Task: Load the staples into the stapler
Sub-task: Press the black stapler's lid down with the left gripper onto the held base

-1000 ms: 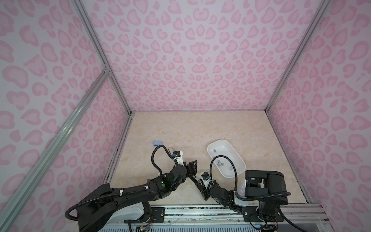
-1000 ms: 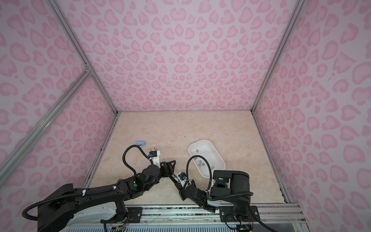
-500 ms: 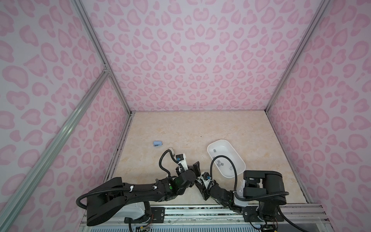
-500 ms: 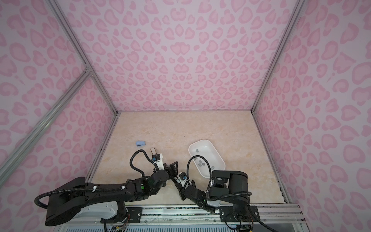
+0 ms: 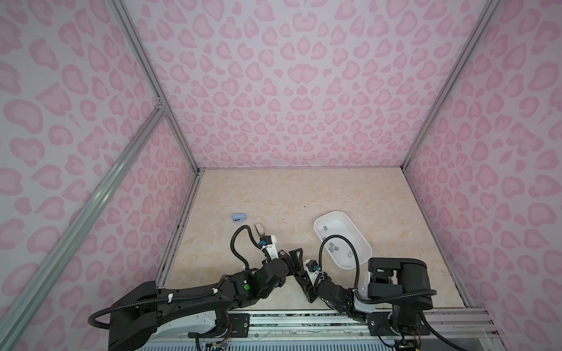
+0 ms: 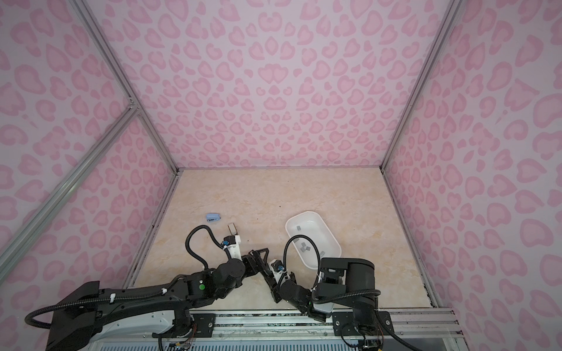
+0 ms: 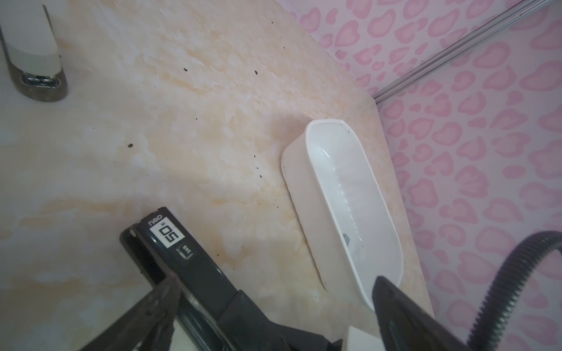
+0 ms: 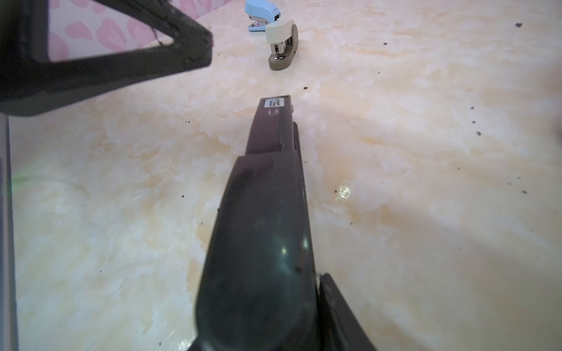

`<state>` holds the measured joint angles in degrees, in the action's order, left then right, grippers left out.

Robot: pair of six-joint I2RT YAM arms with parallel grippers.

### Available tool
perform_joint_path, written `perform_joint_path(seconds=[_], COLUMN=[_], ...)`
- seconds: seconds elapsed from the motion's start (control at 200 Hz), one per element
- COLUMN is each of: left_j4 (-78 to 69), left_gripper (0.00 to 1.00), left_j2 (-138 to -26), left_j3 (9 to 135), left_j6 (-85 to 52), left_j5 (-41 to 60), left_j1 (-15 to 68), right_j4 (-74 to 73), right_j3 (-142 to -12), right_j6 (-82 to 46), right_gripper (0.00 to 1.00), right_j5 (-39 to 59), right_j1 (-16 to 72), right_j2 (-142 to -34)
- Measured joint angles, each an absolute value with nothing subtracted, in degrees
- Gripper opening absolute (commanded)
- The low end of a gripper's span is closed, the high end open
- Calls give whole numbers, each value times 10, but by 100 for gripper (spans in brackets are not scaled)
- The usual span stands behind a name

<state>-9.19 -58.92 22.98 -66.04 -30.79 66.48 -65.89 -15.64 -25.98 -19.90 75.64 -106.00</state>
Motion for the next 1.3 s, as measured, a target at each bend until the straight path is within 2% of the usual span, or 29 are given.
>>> perform_joint_path(seconds=[0.055,0.19,0.37,0.55,0.695,0.995,1.3], left_j4=[-83,-51,-25,-23,-22,-32,-45], left_gripper=[100,100,98,98,98,98,98], left_j2=[-570,-542,-507,-517,-563,-631,-655], left_j3=[225,218,206,205,213,230,229], left_j6=[-659,-654,-639,-628,-623,-624,-629], left_j5=[-309,-303,-298,-292,-276,-259,-254], left_j1=[656,628,614,609,608,608,608], right_j4=[-658,-627,-521,-403,-328,-279,-305], right_j3=[-156,-143,-144,-163,-188,-227,-229], right_j6=[-260,-259,-251,-233,-221,-205,-210], right_gripper=[54,61,62,56,46,42,37], right_j5=[-193,-182,-186,-211,-230,-220,-212], right_j1=[757,763,776,785,782,768,764], right_j2=[-1056,-1019,-916,-788,-728,-780,-869])
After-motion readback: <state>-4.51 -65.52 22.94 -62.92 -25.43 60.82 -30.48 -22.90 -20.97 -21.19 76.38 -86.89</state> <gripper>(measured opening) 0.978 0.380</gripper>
